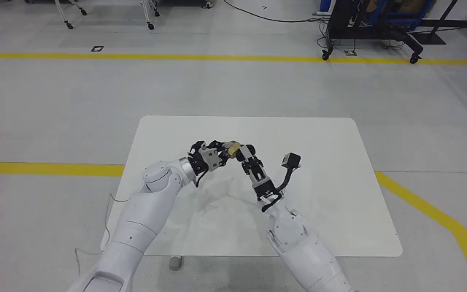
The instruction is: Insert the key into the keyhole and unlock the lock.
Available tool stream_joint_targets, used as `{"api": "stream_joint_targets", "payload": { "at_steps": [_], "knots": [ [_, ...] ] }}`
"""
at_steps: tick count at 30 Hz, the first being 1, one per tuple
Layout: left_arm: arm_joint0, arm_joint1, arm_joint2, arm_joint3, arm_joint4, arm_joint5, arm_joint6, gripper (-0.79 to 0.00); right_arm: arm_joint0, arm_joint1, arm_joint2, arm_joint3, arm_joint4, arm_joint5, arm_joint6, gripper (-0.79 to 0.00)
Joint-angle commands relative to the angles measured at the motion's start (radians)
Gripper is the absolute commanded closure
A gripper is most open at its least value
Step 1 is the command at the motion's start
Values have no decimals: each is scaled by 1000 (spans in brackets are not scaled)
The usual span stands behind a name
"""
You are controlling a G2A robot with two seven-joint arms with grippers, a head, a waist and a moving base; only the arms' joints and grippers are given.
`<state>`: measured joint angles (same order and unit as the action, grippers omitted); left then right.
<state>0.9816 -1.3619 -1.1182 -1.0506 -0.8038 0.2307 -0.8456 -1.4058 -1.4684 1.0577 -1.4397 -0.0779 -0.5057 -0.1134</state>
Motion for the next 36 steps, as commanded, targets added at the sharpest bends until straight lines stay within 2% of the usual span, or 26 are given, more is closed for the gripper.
{"api": "stream_joint_targets", "payload": {
  "at_steps": [1,4,6,7,10,15,20,25,29,36],
  "knots": [
    [0,0,0,0,1,-5,-1,0,2,-1,-1,0,-2,-1,-6,0],
    [-2,2,-3,-10,36,-54,23,0,-9,-2,0,-31,35,-26,5,0],
    [1,4,-9,-23,58,-96,40,0,-23,0,10,-57,71,-34,31,-65],
    [3,5,-11,-30,73,-117,51,0,-31,2,16,-69,88,-33,49,-169],
    [11,9,-18,-55,112,-165,73,0,-53,8,33,-98,161,-10,116,-292],
    [30,11,-28,-85,119,-213,66,0,-79,20,63,-130,284,96,254,-366],
    [34,15,-29,-100,149,-227,58,0,-96,27,75,-151,355,184,328,-351],
    [42,17,-25,-122,176,-239,55,0,-94,27,82,-158,521,250,406,-329],
    [47,18,-24,-134,182,-244,46,0,-87,28,101,-154,608,277,443,-376],
    [50,20,-21,-143,193,-245,42,0,-80,31,109,-143,630,297,465,-243]
  ]
}}
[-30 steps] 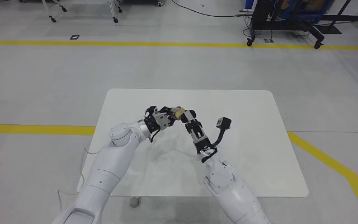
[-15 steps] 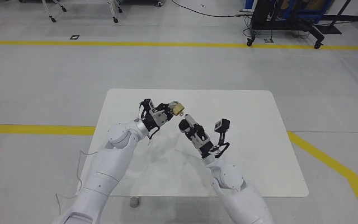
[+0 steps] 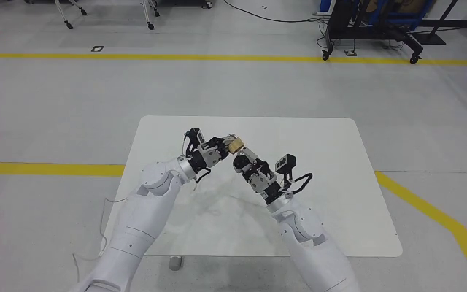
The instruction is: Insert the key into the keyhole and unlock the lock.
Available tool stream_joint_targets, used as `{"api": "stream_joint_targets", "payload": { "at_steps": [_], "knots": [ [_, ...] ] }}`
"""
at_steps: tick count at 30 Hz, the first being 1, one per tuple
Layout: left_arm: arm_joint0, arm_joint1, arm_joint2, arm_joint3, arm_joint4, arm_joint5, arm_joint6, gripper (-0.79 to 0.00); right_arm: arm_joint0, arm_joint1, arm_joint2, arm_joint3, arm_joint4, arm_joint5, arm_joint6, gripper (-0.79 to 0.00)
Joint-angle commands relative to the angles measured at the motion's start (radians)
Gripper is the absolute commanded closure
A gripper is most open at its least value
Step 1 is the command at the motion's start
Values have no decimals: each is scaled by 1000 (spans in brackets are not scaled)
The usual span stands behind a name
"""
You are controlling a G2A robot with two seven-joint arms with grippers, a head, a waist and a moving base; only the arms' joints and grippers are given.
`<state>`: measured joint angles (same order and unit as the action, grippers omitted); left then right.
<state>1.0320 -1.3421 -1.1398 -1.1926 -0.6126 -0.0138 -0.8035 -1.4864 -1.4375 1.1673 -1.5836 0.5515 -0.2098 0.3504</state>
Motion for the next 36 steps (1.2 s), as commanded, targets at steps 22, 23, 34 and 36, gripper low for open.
{"api": "stream_joint_targets", "payload": {
  "at_steps": [22,23,34,36],
  "knots": [
    [-1,4,8,-10,32,-8,-3,0,13,-1,-14,19,29,8,-22,0],
    [-1,4,8,-11,36,-14,-3,0,12,-2,-16,20,44,9,-22,0],
    [1,9,7,-30,124,-103,25,0,25,-18,-18,56,379,89,36,0],
    [1,11,7,-37,156,-116,38,0,28,-19,-17,63,441,120,63,0]
  ]
}}
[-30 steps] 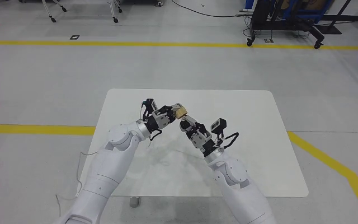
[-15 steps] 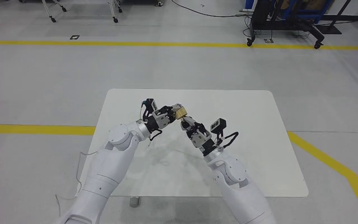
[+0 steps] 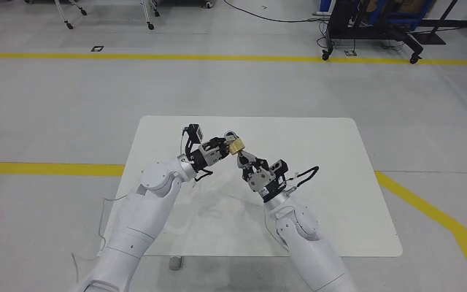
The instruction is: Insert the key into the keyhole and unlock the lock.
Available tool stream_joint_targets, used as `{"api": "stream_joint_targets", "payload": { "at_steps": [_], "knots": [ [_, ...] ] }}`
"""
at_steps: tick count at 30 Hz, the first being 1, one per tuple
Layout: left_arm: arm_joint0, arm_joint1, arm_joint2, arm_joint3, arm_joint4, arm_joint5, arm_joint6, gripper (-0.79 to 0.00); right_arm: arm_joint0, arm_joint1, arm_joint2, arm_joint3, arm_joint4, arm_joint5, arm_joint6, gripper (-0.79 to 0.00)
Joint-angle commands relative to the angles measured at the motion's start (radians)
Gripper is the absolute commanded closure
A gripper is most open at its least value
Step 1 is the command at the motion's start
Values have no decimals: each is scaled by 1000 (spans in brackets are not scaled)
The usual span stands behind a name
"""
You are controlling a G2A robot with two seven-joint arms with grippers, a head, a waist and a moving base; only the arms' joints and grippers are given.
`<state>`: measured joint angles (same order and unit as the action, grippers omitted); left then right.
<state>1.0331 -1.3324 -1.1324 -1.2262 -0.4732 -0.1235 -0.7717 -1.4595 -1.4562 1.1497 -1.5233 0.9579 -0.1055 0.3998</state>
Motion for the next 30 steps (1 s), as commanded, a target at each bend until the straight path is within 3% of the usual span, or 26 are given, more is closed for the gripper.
{"api": "stream_joint_targets", "payload": {
  "at_steps": [1,7,14,15,16,17,27,30],
  "knots": [
    [2,1,0,-8,26,-14,11,0,3,-2,3,6,72,32,31,0],
    [17,4,-4,-37,60,-63,40,0,10,-2,25,28,227,130,89,0],
    [31,6,-14,-55,64,-89,60,0,12,-1,37,36,246,136,100,0],
    [33,6,-14,-57,65,-90,61,0,11,0,39,36,237,130,96,-172],
    [34,6,-14,-57,64,-87,62,0,11,1,39,33,222,128,94,-493],
    [34,6,-14,-57,65,-82,65,0,9,1,37,28,214,131,98,-763],
    [32,7,-5,-58,105,-19,98,0,-42,21,98,-72,33,46,69,-785],
    [22,9,11,-52,154,18,95,0,-79,34,152,-135,-95,-12,19,-785]
  ]
}}
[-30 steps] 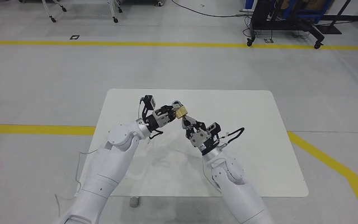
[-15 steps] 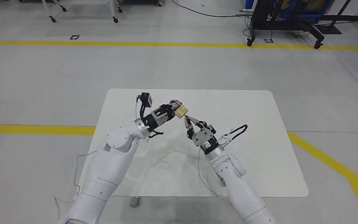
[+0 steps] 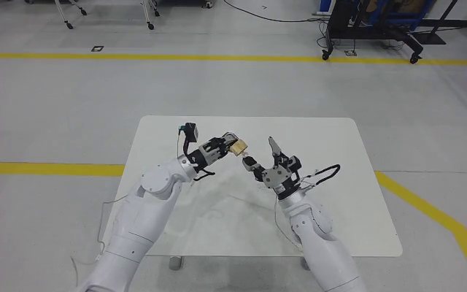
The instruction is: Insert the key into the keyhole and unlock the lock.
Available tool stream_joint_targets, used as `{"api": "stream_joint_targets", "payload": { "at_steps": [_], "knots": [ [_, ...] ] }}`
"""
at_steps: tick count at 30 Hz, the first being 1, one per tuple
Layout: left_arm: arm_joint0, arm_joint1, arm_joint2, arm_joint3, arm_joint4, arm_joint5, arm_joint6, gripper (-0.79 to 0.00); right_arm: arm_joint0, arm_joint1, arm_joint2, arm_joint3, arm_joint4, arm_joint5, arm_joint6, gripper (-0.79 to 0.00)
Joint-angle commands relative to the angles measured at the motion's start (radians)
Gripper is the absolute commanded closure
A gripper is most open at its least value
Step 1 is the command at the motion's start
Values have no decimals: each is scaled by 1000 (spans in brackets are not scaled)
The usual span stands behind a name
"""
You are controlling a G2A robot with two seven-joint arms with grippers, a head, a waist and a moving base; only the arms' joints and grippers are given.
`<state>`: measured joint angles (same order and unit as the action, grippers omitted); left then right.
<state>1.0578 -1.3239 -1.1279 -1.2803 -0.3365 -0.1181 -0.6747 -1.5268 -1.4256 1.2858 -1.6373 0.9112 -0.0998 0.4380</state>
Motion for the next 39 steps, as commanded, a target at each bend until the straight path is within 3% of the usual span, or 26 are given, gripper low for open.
{"api": "stream_joint_targets", "payload": {
  "at_steps": [1,7,11,17,23,30,31,33,34,35,36,39],
  "knots": [
    [-8,0,14,4,37,25,-4,0,-26,6,32,-49,-80,-35,-40,-785],
    [-60,-6,106,47,170,146,-67,0,-111,19,137,-194,-211,-97,-175,-785],
    [-100,-22,187,75,253,203,-43,0,-111,19,137,-194,-211,-97,-175,-785],
    [-139,-50,243,122,283,313,90,0,-111,19,137,-194,-211,-97,-175,-785],
    [-200,-70,360,161,450,440,59,0,-111,19,137,-194,-211,-97,-175,-785],
    [-230,-83,443,168,607,480,23,0,-111,19,137,-194,-211,-97,-175,-785],
    [-232,-85,445,170,610,479,19,-34,-111,19,137,-194,-211,-97,-175,-785],
    [-234,-87,445,176,609,478,9,-292,-111,19,137,-194,-211,-97,-175,-785],
    [-235,-88,444,180,601,469,-15,-357,-111,19,137,-194,-211,-97,-175,-785],
    [-238,-88,441,186,597,465,-29,-677,-111,19,137,-194,-211,-97,-175,-785],
    [-240,-87,438,191,602,466,-29,-785,-111,19,137,-194,-211,-97,-175,-785],
    [-244,-86,429,195,604,467,-50,-785,-111,19,137,-194,-211,-97,-175,-785]
  ]
}}
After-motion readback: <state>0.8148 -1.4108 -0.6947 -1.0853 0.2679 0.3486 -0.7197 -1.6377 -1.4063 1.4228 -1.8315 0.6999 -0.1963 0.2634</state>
